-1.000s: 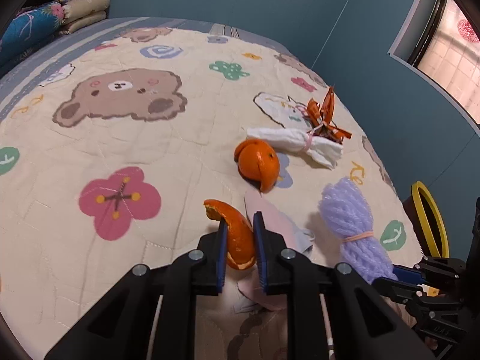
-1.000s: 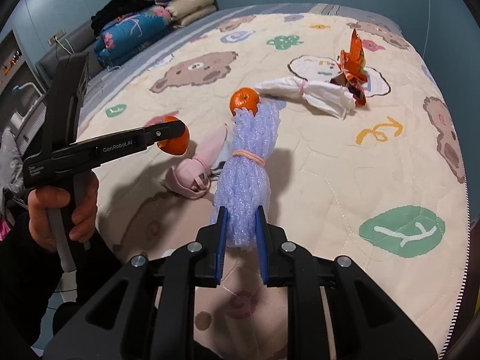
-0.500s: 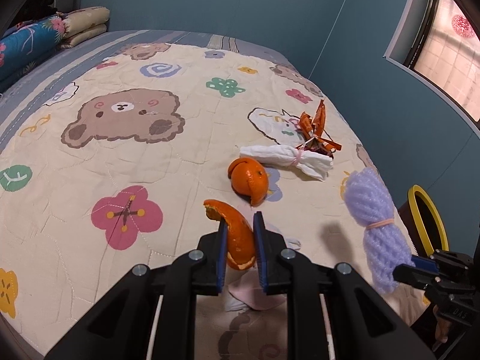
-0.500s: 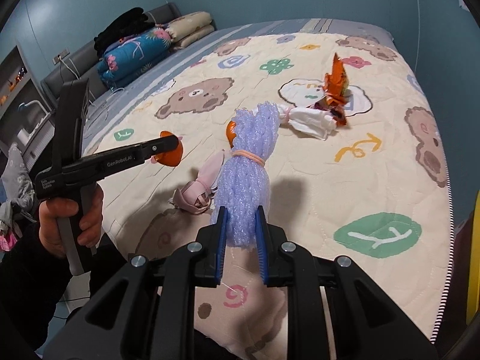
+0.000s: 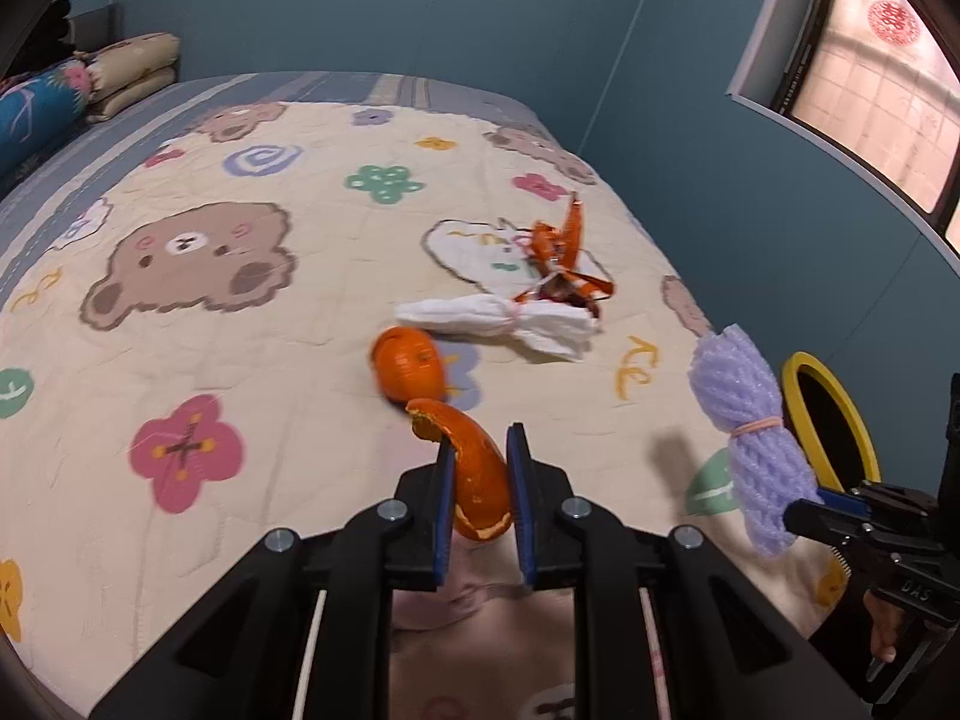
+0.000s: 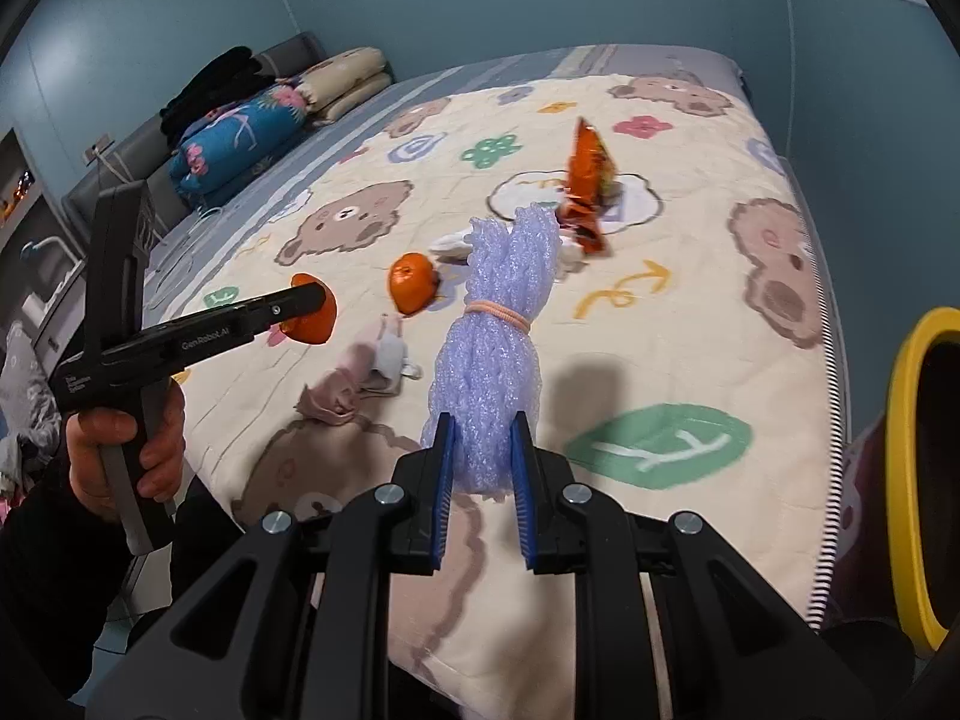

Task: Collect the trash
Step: 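Carry the orange peel and foam net to the yellow bin and release both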

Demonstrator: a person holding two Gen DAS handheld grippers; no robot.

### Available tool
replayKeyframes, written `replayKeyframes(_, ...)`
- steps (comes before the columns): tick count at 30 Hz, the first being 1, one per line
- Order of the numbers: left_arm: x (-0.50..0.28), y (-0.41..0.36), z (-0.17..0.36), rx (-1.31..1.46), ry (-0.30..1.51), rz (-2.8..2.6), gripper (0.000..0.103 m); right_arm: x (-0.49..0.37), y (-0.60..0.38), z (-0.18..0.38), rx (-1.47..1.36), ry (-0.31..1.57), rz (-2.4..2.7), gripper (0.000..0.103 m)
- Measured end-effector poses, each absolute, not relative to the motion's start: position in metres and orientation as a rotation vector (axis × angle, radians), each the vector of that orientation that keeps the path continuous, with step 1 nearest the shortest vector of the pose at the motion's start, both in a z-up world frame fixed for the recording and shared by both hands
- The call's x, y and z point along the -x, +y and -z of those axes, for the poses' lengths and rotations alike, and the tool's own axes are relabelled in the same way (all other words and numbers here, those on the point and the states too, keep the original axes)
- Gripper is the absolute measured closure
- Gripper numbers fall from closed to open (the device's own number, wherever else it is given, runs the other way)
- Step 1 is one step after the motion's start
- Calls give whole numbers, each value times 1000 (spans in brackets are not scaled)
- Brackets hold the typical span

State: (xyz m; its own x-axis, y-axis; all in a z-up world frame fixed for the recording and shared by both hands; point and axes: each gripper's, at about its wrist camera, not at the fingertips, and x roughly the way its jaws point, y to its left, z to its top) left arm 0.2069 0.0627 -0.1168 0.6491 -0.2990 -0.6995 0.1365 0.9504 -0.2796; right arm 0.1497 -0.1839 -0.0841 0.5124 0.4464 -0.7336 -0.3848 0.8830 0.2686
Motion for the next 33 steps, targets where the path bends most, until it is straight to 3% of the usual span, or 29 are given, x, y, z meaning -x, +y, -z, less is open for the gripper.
replayKeyframes(33, -221, -93, 48, 139, 752, 511, 88, -120, -360, 19, -242, 722, -205, 85)
